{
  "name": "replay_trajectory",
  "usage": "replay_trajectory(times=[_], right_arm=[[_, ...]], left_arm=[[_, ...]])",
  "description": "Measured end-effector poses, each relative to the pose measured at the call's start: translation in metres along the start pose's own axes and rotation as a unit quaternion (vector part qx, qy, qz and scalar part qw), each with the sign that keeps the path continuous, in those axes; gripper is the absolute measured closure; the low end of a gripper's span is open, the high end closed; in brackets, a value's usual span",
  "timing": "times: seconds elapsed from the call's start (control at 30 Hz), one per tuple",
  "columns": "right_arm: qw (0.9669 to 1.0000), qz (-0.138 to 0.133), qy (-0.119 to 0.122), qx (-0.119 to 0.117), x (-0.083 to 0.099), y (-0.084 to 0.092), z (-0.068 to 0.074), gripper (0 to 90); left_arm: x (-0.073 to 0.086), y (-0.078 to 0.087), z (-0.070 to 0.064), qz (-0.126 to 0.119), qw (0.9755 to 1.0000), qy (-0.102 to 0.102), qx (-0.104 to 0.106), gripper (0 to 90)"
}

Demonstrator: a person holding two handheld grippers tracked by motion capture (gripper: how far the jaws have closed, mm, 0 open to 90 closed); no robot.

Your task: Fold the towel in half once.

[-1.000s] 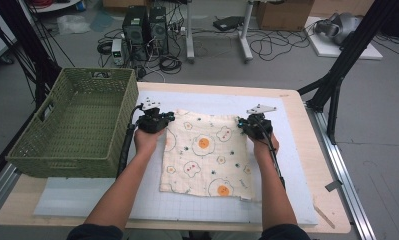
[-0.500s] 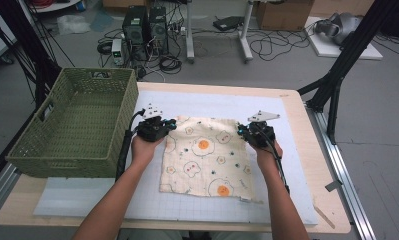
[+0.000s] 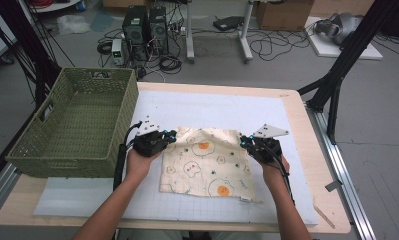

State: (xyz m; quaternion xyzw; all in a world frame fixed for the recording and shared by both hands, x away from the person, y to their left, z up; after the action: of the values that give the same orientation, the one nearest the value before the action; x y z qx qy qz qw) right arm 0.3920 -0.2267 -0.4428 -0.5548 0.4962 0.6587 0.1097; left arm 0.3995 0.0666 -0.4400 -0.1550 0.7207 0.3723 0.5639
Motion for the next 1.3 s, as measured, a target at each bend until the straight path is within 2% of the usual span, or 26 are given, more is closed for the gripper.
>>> replay_trajectory(times=[0.2, 0.4, 0.63, 0.73, 0.87, 1.0, 1.13, 1.23, 1.3], right_arm=[[0.9999, 0.003, 0.006, -0.008, 0.014, 0.010, 0.011, 85.1], [0.9999, 0.010, 0.000, -0.013, 0.032, 0.022, 0.018, 84.9], [0.9995, 0.021, 0.006, -0.025, 0.044, 0.032, 0.026, 84.4], [0.9992, 0.022, 0.009, -0.033, 0.049, 0.037, 0.031, 84.1], [0.9987, 0.028, 0.021, -0.037, 0.054, 0.038, 0.035, 83.9], [0.9987, 0.023, 0.018, -0.041, 0.054, 0.043, 0.038, 83.9], [0.9983, 0.027, 0.022, -0.046, 0.059, 0.047, 0.041, 83.9], [0.9982, 0.030, 0.011, -0.051, 0.062, 0.048, 0.042, 82.6], [0.9978, 0.037, 0.015, -0.054, 0.065, 0.048, 0.045, 82.6]], left_arm=[[0.009, 0.011, -0.008, -0.004, 0.9997, 0.012, 0.020, 85.6], [0.019, 0.018, -0.013, 0.000, 0.9995, 0.011, 0.030, 85.6], [0.027, 0.029, -0.024, 0.007, 0.9990, -0.011, 0.044, 85.5], [0.033, 0.033, -0.025, 0.010, 0.9990, -0.005, 0.043, 85.4], [0.039, 0.035, -0.029, 0.019, 0.9987, -0.008, 0.046, 85.3], [0.043, 0.036, -0.031, 0.023, 0.9984, -0.005, 0.052, 85.0], [0.050, 0.036, -0.032, 0.036, 0.9978, -0.007, 0.055, 84.0], [0.053, 0.037, -0.032, 0.041, 0.9975, -0.003, 0.058, 83.9], [0.054, 0.039, -0.033, 0.041, 0.9971, 0.000, 0.064, 84.0]])
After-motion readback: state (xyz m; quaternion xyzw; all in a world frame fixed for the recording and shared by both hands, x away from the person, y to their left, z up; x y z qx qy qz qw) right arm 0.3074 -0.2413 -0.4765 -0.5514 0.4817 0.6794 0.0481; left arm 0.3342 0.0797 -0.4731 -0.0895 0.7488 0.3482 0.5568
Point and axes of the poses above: each handheld gripper's, and its own axes: y roughly backward along the jaws, x roughly out of its underside, z roughly to its left, the point moved 7 cm from there along -y, roughly forward along the jaws, and after that the axes turned 1 degree about -z, right-handed, at the moved point
